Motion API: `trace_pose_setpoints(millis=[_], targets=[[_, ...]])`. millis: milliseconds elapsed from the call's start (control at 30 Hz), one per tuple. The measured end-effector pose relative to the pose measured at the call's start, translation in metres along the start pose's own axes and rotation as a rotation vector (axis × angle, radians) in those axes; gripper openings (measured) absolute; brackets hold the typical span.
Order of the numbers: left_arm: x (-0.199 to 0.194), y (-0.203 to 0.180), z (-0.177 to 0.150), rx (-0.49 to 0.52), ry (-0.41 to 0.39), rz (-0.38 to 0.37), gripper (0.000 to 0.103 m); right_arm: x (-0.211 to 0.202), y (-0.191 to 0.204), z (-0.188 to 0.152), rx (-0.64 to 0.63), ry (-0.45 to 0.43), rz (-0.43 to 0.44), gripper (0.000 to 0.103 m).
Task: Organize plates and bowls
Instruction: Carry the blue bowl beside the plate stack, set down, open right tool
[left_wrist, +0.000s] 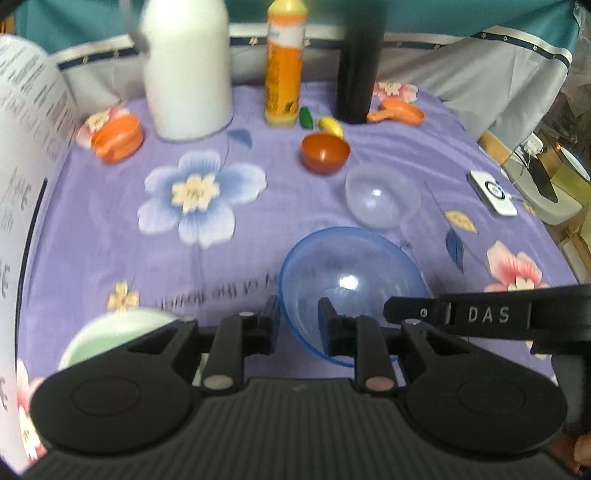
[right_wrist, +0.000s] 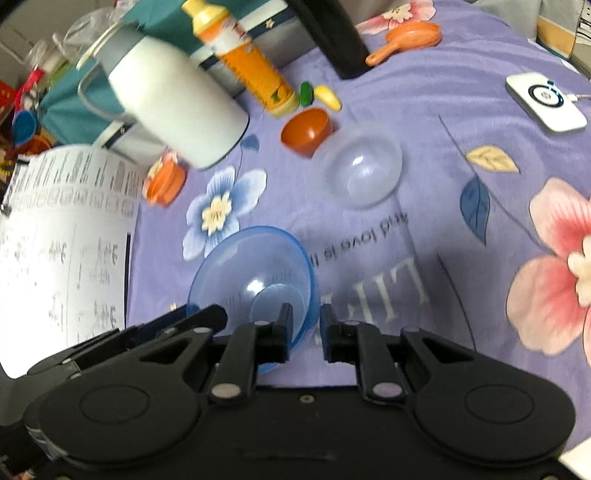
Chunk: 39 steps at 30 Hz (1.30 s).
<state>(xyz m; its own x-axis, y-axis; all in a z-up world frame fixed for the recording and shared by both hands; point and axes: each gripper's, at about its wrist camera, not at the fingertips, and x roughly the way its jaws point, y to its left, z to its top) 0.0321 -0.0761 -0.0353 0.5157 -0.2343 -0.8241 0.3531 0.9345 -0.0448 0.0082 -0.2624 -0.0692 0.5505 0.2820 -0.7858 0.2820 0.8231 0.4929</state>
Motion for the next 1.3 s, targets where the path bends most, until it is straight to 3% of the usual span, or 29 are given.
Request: trace_pose_setpoints(millis=[367,800,900,933,967,1000,1033,1067,1167,1300], targets=[[0.000,0.007,-0.036,-0.039,0.050,-0.027,0.023,-0.001,0.006,-0.032,-0.058,0.043,-0.037,0.016],[0.007,0.002,-0.041,-0.036,0.075,-0.037,0.023,0.001,0.001,-0.034,-0.052,0.054,-0.053,0.018],[0.010,0.002,-0.042,-0.035,0.081,-0.041,0.028,0.004,0.000,-0.035,-0.045,0.063,-0.051,0.020],[0.010,0.002,-0.042,-0.035,0.082,-0.039,0.039,0.005,-0.001,-0.035,-0.039,0.065,-0.046,0.026],[0.010,0.002,-0.041,-0.034,0.079,-0.029,0.060,0.005,0.000,-0.035,-0.034,0.063,-0.047,0.043],[0.009,0.003,-0.041,-0.034,0.070,-0.015,0.068,0.004,0.000,-0.034,-0.032,0.061,-0.056,0.057],[0.007,0.003,-0.041,-0.032,0.053,0.004,0.080,0.004,0.000,-0.034,-0.032,0.055,-0.066,0.086],[0.005,0.003,-0.041,-0.027,0.035,0.023,0.089,0.001,0.001,-0.033,-0.036,0.039,-0.073,0.098],[-0.002,0.006,-0.038,-0.033,0.002,0.040,0.103,-0.005,0.001,-0.030,-0.046,0.009,-0.079,0.099],[-0.009,0.014,-0.035,-0.061,-0.024,0.037,0.103,-0.011,-0.003,-0.027,-0.030,-0.016,-0.078,0.103]])
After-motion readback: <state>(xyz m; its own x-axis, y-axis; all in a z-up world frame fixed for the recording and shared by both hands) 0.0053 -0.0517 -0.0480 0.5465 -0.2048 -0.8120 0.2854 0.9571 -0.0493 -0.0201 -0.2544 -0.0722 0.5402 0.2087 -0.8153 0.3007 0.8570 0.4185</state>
